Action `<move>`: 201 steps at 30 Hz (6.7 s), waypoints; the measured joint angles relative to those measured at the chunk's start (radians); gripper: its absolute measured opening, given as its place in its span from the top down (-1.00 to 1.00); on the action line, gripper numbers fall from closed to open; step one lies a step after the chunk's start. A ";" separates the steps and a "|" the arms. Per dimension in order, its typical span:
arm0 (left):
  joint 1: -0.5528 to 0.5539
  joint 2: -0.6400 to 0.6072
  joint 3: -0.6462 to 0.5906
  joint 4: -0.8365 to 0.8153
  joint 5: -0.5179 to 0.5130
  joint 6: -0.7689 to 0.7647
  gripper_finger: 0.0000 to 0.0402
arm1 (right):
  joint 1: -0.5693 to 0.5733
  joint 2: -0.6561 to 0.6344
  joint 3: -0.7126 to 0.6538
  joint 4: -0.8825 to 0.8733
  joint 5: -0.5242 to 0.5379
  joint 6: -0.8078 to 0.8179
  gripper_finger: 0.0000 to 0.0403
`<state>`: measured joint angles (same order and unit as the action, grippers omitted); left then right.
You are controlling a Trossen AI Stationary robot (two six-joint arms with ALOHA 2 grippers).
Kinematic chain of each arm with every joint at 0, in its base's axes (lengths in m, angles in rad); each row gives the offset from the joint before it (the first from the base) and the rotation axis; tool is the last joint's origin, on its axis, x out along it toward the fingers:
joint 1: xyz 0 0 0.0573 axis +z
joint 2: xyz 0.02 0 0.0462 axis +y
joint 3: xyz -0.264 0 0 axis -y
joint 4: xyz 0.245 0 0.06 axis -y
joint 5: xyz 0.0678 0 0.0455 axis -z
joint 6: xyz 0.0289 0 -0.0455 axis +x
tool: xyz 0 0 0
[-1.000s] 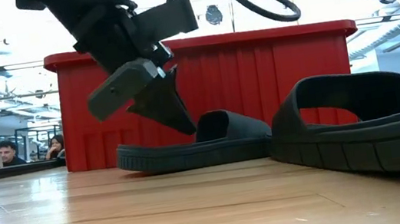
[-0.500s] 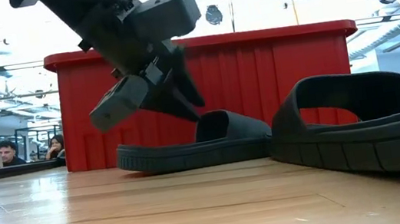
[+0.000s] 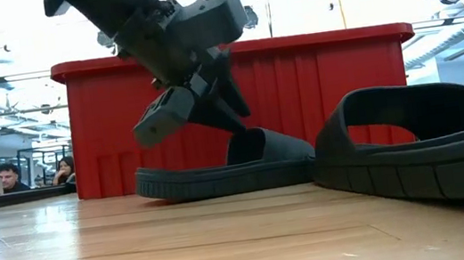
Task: Pick and place slides into bin
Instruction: Put the black slide into the red bin
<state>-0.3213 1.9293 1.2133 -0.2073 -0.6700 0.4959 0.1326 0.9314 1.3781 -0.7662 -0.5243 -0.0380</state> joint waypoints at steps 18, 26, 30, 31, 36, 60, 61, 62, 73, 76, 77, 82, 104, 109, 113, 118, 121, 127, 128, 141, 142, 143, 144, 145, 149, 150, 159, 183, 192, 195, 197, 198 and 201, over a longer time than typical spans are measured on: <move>0.103 0.000 0.000 0.076 0.098 0.036 0.35 | 0.000 0.000 0.000 0.000 0.000 0.000 0.31; 0.124 0.000 0.000 0.078 0.156 0.057 0.35 | 0.000 0.000 0.000 0.000 0.000 0.000 0.31; 0.124 0.000 0.000 0.068 0.215 0.045 0.35 | 0.000 0.000 0.000 0.000 0.000 0.000 0.31; 0.121 0.000 0.000 0.067 0.218 0.039 0.35 | 0.000 0.000 0.000 0.000 0.000 0.000 0.31; 0.105 0.000 0.000 0.059 0.204 0.060 0.35 | 0.000 0.000 0.000 0.000 0.000 0.000 0.31; 0.175 0.018 -0.001 0.108 0.193 0.165 0.58 | 0.000 0.000 0.000 0.000 0.002 -0.027 0.31; 0.175 0.017 -0.001 0.109 0.206 0.154 0.68 | 0.000 0.000 0.000 0.000 0.002 -0.027 0.31; 0.174 0.017 -0.001 0.109 0.213 0.146 0.79 | 0.000 0.000 0.000 0.001 0.002 -0.027 0.31; 0.165 -0.034 0.010 0.066 0.336 0.059 0.98 | 0.000 0.000 0.000 0.007 0.003 -0.028 0.31; 0.161 -0.089 0.021 0.019 0.370 0.024 0.99 | 0.000 0.000 0.000 0.008 0.004 -0.028 0.31; 0.162 -0.116 0.023 0.014 0.386 0.010 0.99 | 0.000 0.000 0.000 0.007 0.004 -0.028 0.31; 0.164 -0.256 0.026 -0.030 0.393 -0.065 0.99 | 0.000 0.000 0.000 0.006 0.004 -0.034 0.31; 0.156 -0.576 0.026 0.085 0.409 -0.277 1.00 | 0.000 0.047 -0.214 0.318 0.486 -0.548 0.28; 0.149 -0.574 0.026 0.082 0.409 -0.316 1.00 | 0.000 0.040 -0.347 0.589 0.569 -0.655 0.08; 0.136 -0.574 0.026 0.081 0.408 -0.327 1.00 | 0.000 0.037 -0.402 0.665 0.582 -0.748 -0.08; 0.127 -0.574 0.026 0.080 0.409 -0.342 1.00 | 0.000 0.038 -0.441 0.716 0.576 -0.759 -0.17; 0.128 -0.574 0.026 0.084 0.408 -0.342 1.00 | 0.000 0.041 -0.452 0.760 0.575 -0.760 -0.17; 0.128 -0.574 0.026 0.085 0.408 -0.333 1.00 | 0.000 0.071 -0.454 0.799 0.488 -0.705 -0.10; 0.128 -0.574 0.026 0.086 0.408 -0.333 1.00 | 0.000 0.081 -0.454 0.805 0.474 -0.702 -0.08; 0.128 -0.574 0.025 0.094 0.409 -0.342 0.99 | 0.001 0.111 -0.454 0.852 0.454 -0.693 0.86; 0.128 -0.574 0.025 0.094 0.409 -0.343 0.98 | 0.001 0.111 -0.454 0.852 0.454 -0.685 0.88; 0.128 -0.574 0.025 0.094 0.407 -0.345 0.96 | 0.000 0.111 -0.454 0.852 0.454 -0.678 0.88; 0.128 -0.574 0.025 0.094 0.406 -0.345 0.95 | 0.000 0.111 -0.454 0.853 0.455 -0.675 0.88; 0.128 -0.574 0.025 0.095 0.406 -0.345 0.94 | 0.000 0.111 -0.454 0.853 0.457 -0.674 0.87; 0.128 -0.574 0.025 0.094 0.404 -0.381 0.89 | 0.001 0.111 -0.454 0.857 0.460 -0.671 0.88; 0.128 -0.574 0.025 0.094 0.404 -0.397 0.88 | 0.001 0.110 -0.454 0.858 0.461 -0.666 0.88; 0.129 -0.574 0.025 0.079 0.406 -0.468 0.68 | 0.000 0.106 -0.454 0.860 0.471 -0.655 0.88; 0.160 -0.614 0.025 -0.067 0.137 -0.498 0.27 | -0.009 -0.027 -0.454 0.683 0.801 -0.633 0.88; 0.165 -0.707 0.025 -0.055 0.081 -0.441 0.27 | -0.019 -0.074 -0.453 0.680 1.181 -0.710 0.88; 0.166 -0.742 0.025 -0.052 0.081 -0.442 0.27 | -0.042 -0.070 -0.452 0.733 1.325 -0.729 0.88; 0.167 -0.760 0.025 -0.050 0.077 -0.443 0.27 | -0.067 -0.055 -0.452 0.784 1.422 -0.719 0.88; 0.167 -0.768 0.025 -0.052 0.076 -0.443 0.27 | -0.084 -0.044 -0.452 0.804 1.471 -0.707 0.88; 0.165 -0.784 0.025 -0.050 0.077 -0.432 0.27 | -0.136 -0.006 -0.452 0.850 1.561 -0.697 0.88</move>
<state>-0.1558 1.1451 1.2385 -0.2577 -0.5931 0.0635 -0.0037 0.9249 0.9257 0.0840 1.0362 -0.7345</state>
